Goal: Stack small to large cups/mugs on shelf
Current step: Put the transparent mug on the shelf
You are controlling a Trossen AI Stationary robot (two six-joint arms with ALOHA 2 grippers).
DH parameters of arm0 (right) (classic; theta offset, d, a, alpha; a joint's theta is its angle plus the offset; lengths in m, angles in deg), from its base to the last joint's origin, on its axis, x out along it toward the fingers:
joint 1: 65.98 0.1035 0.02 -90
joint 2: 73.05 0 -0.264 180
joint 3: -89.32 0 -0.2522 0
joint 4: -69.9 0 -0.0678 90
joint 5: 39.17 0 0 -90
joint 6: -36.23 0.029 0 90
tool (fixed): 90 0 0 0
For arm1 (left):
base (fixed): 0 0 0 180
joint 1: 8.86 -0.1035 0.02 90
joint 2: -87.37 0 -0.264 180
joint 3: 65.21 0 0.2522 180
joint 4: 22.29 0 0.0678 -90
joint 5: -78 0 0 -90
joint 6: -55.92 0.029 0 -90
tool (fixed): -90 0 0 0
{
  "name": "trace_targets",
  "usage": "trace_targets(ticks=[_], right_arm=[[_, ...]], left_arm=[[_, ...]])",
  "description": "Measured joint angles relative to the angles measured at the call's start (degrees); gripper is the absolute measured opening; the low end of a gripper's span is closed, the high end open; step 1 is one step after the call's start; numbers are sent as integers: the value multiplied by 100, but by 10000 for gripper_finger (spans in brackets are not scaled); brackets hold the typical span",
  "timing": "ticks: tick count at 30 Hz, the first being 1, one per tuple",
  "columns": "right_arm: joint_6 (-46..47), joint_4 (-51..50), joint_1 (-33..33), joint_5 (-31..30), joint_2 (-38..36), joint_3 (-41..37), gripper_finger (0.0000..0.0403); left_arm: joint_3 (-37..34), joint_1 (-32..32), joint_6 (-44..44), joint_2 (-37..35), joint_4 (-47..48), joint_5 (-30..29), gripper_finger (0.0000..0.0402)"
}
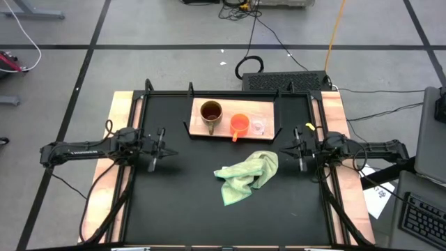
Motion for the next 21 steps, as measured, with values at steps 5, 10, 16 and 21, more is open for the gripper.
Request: trace_targets(ticks=[5, 10, 16, 21], right_arm=[[0, 77, 0, 1, 0, 0, 0], [0, 94, 0, 0, 0, 0, 0], [134, 94, 0, -1, 0, 0, 0], [262, 92, 0, -1, 0, 0, 0]], left_arm=[[0, 0, -8, 0, 6, -1, 11], [0, 0, -108, 0, 10, -2, 19], [0, 0, -159, 0, 12, -2, 20], [0, 0, -159, 0, 13, -2, 21]])
